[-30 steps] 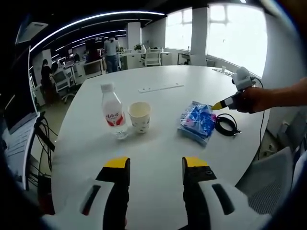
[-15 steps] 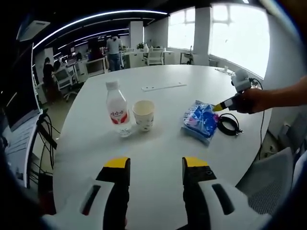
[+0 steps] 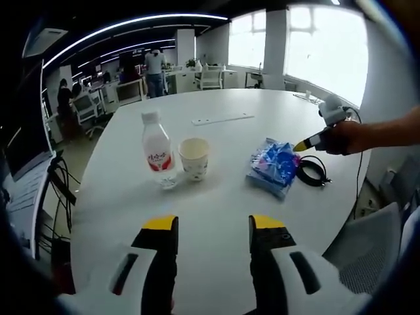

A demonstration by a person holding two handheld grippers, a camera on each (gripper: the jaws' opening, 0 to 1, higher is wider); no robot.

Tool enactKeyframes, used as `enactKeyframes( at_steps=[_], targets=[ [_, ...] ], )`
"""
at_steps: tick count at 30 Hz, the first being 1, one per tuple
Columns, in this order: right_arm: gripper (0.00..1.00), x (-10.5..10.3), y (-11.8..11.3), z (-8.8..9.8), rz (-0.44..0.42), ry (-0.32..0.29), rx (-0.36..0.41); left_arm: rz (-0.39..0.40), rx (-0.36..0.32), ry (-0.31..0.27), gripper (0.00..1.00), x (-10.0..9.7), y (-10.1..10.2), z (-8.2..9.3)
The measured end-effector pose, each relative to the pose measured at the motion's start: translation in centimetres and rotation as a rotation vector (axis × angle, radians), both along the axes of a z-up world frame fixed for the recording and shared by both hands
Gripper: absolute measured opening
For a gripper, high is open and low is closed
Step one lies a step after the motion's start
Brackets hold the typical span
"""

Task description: Arrange the tabletop items into an orderly group along one side of the table until the central work area is clear of visible clutter.

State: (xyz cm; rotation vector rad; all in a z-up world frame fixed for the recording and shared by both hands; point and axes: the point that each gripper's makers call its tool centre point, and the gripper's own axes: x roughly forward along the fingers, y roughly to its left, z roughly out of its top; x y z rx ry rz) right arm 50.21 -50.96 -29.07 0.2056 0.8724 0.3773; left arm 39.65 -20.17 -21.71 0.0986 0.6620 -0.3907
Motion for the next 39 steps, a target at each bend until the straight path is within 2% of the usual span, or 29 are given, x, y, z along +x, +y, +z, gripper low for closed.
enactKeyframes(
  at_steps=[21, 39],
  targets=[
    [0.00, -0.1, -5.2, 1.4, -0.115, -0.045, 0.000, -0.051, -0.011, -0.006, 0.42, 0.5, -2.3, 0.3],
    [0.00, 0.0, -6.7, 2.4, -0.163, -0.062, 0.028, -0.060, -0.013, -0.002, 0.42, 0.6, -2.8, 0.3]
  ],
)
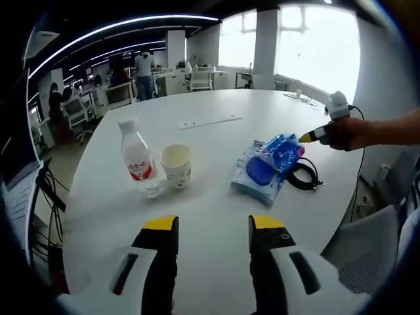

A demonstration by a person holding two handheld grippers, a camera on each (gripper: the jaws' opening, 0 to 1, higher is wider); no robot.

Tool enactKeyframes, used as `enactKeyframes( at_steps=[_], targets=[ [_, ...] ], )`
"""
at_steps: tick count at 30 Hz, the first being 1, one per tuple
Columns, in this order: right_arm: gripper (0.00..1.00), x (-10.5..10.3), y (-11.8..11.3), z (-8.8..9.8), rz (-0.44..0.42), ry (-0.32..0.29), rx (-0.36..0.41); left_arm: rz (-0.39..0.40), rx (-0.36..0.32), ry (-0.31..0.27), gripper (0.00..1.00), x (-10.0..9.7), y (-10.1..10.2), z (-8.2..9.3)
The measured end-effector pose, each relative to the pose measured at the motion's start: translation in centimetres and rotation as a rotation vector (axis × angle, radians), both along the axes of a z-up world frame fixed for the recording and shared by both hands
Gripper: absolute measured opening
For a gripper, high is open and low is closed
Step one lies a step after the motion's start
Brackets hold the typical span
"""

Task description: Arrange the tabletop items into an orderly group along one side of the table until the central work area is clear of visible clutter.

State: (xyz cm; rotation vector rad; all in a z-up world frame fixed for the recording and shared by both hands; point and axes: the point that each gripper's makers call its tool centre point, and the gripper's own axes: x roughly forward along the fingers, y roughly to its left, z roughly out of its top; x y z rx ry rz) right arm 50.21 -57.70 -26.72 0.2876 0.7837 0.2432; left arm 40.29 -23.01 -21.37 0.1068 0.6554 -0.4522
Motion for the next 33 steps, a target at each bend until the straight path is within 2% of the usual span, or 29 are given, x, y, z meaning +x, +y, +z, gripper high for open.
enactKeyframes(
  at_steps=[11, 18, 26, 29, 33],
  targets=[
    [0.00, 0.5, -3.6, 1.7, -0.085, -0.032, 0.029, -0.014, -0.003, -0.004, 0.42, 0.2, -1.1, 0.2],
    [0.00, 0.3, -7.4, 2.6, -0.170, -0.050, 0.038, -0.019, -0.007, 0.000, 0.42, 0.4, -1.5, 0.1],
    [0.00, -0.2, -10.3, 2.3, -0.249, -0.039, 0.049, -0.030, -0.009, 0.001, 0.42, 0.7, -2.2, 0.1],
    [0.00, -0.6, -11.3, 2.1, -0.303, -0.033, 0.071, -0.033, -0.011, 0.004, 0.42, 0.7, -2.3, 0.1],
    [0.00, -1.3, -11.9, 2.0, -0.344, -0.025, 0.090, -0.029, -0.014, 0.006, 0.42, 0.8, -2.2, 0.1]
  ],
)
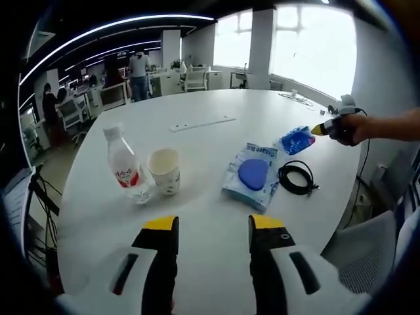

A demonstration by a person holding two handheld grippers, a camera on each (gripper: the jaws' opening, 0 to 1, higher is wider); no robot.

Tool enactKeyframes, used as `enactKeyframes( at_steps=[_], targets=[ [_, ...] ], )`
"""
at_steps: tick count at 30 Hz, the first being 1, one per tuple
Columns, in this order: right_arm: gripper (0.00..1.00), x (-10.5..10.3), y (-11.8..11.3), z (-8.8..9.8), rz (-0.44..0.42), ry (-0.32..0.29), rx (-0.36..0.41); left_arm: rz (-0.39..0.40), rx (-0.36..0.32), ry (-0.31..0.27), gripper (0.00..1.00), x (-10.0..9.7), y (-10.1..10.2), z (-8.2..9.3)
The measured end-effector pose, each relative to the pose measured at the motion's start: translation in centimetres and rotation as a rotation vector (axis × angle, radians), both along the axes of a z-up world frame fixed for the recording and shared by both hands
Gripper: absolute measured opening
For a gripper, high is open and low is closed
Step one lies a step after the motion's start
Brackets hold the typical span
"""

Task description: Arrange the tabletop items into an orderly group along one side of the table until the central work area is clear of visible clutter.

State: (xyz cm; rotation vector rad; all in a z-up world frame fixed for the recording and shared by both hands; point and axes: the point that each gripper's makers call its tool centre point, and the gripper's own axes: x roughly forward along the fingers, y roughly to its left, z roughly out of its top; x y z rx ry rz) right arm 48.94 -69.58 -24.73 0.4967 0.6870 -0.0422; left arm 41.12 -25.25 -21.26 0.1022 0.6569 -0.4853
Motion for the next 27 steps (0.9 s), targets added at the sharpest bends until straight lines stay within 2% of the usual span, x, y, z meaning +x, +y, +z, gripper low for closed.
enactKeyframes(
  at_steps=[10, 27],
  targets=[
    [0.00, -0.9, 0.1, -0.6, -0.033, 0.026, 0.021, 0.001, 0.004, 0.012, 0.42, -0.2, 0.1, -0.5],
    [0.00, -1.3, -0.1, -1.7, -0.019, 0.064, -0.001, 0.012, -0.004, 0.022, 0.42, -0.4, 0.2, -0.7]
  ],
)
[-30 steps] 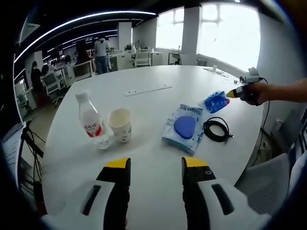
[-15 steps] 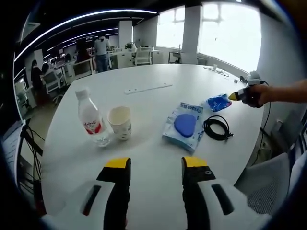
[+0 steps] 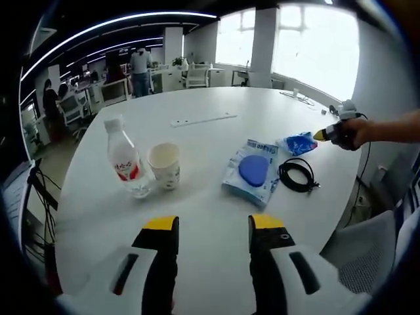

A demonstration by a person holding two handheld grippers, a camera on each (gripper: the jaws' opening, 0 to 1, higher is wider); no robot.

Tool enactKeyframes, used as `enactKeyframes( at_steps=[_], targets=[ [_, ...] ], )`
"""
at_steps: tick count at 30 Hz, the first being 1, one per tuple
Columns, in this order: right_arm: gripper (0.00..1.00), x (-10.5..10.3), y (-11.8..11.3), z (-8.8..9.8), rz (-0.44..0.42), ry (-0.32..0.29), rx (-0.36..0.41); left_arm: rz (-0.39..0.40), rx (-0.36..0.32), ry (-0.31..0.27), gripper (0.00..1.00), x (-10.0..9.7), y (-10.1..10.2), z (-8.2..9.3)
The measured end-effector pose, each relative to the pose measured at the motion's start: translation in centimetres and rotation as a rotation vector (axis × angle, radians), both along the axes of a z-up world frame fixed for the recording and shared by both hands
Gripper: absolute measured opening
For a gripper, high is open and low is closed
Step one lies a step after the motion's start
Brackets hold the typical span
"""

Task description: Arrange the tabletop items into an orderly group along one side of the table until the central work area is clear of visible clutter.

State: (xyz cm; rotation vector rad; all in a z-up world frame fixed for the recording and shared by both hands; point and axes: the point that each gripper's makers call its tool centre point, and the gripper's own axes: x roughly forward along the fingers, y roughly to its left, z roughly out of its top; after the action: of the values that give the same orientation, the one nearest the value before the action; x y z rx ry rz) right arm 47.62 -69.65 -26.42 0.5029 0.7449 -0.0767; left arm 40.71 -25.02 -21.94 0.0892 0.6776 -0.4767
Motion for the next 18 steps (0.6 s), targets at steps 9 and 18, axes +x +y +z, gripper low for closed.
enactKeyframes(
  at_steps=[9, 18],
  targets=[
    [0.00, -0.55, -0.16, -0.55, 0.012, 0.019, -0.013, -0.002, -0.004, 0.001, 0.42, -0.18, -0.23, -0.02],
    [0.00, -0.98, 0.13, -0.79, 0.058, 0.037, -0.054, -0.004, -0.007, 0.002, 0.42, -0.19, -0.33, -0.17]
  ],
)
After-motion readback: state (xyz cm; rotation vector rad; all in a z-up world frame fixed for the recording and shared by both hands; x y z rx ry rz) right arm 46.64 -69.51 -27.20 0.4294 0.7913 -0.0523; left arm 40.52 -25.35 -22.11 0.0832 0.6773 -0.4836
